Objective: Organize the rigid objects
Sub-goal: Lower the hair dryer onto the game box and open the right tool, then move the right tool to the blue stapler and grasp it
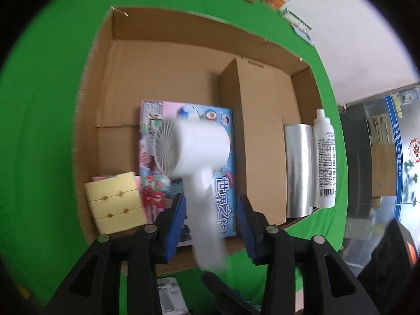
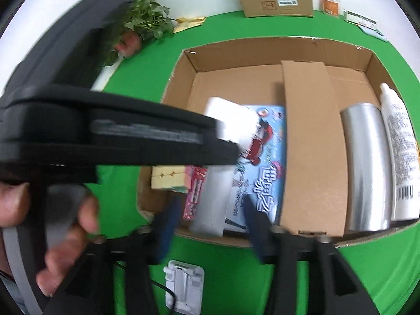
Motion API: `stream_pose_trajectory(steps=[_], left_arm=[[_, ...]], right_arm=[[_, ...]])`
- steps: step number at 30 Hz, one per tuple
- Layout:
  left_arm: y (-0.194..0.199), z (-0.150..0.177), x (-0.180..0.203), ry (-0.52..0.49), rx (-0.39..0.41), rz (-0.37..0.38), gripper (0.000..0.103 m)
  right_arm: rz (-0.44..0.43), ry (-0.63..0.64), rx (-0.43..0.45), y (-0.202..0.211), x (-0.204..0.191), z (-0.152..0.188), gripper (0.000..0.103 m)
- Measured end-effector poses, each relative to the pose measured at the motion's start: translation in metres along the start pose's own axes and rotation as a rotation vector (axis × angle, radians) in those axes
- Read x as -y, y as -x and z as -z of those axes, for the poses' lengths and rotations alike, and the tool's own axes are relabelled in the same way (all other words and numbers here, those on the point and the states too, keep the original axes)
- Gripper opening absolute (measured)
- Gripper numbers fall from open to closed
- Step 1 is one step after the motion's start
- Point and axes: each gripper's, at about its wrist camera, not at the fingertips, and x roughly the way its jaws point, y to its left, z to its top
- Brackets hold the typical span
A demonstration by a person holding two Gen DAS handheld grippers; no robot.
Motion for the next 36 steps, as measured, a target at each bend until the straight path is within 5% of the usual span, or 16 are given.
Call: stream_pose_trajectory(steps=[3, 7, 11, 16, 17, 19, 20, 22, 23, 24, 25, 27, 29, 34, 36], left_arm=[[0.029, 0.010, -0.006, 0.010, 0.078, -0.045, 0.042], [0.076, 0.032, -0.008, 0.002, 0.244, -0.152, 0.069], [0.111, 0.070, -0.008, -0.020, 0.391, -0.303, 0.079], [0.106, 0.117, -0.021, -0.015, 0.312, -0.347, 0.077], [0.103, 0.131, -0.024, -0.008, 0.296, -0.332, 0.072], [0.092, 0.156, -0.032, 0.002, 0.237, -0.275, 0.013], [0.085, 0.166, -0.035, 0.017, 0.199, -0.255, 0.003], [0.078, 0.183, -0.036, 0.040, 0.178, -0.260, 0.003], [0.073, 0.193, -0.037, 0.047, 0.183, -0.261, 0.005], [0.069, 0.199, -0.036, 0.048, 0.178, -0.258, 0.021], [0.062, 0.204, -0.036, 0.052, 0.153, -0.244, 0.058], [0.046, 0.216, -0.037, 0.058, 0.102, -0.169, 0.085], [0.030, 0.225, -0.034, 0.039, 0.068, -0.058, 0.085], [-0.006, 0.239, -0.026, 0.020, -0.039, 0.055, 0.085], [-0.021, 0.244, -0.021, -0.002, -0.072, 0.099, 0.084]], right_arm=[[0.003, -0.016, 0.029, 0.009, 0.007, 0.005, 0.075], [0.004, 0.015, 0.058, 0.025, 0.010, 0.012, 0.078], [0.027, 0.081, 0.137, 0.054, 0.002, 0.021, 0.091], [0.068, 0.177, 0.176, 0.091, -0.001, 0.054, 0.100], [0.069, 0.178, 0.155, 0.090, 0.001, 0.062, 0.100], [0.068, 0.153, 0.100, 0.087, 0.010, 0.076, 0.100], [0.068, 0.126, 0.052, 0.081, 0.016, 0.086, 0.100], [0.070, 0.081, -0.023, 0.072, 0.028, 0.103, 0.100], [0.053, 0.048, -0.067, 0.067, 0.035, 0.112, 0.097], [0.036, 0.005, -0.109, 0.063, 0.043, 0.122, 0.096], [0.037, -0.038, -0.142, 0.059, 0.049, 0.132, 0.096], [0.072, -0.114, -0.190, 0.057, 0.061, 0.152, 0.096], [0.069, -0.169, -0.235, 0.056, 0.068, 0.172, 0.096], [0.018, -0.198, -0.305, 0.055, 0.068, 0.214, 0.095], [-0.029, -0.215, -0.333, 0.049, 0.067, 0.230, 0.085]])
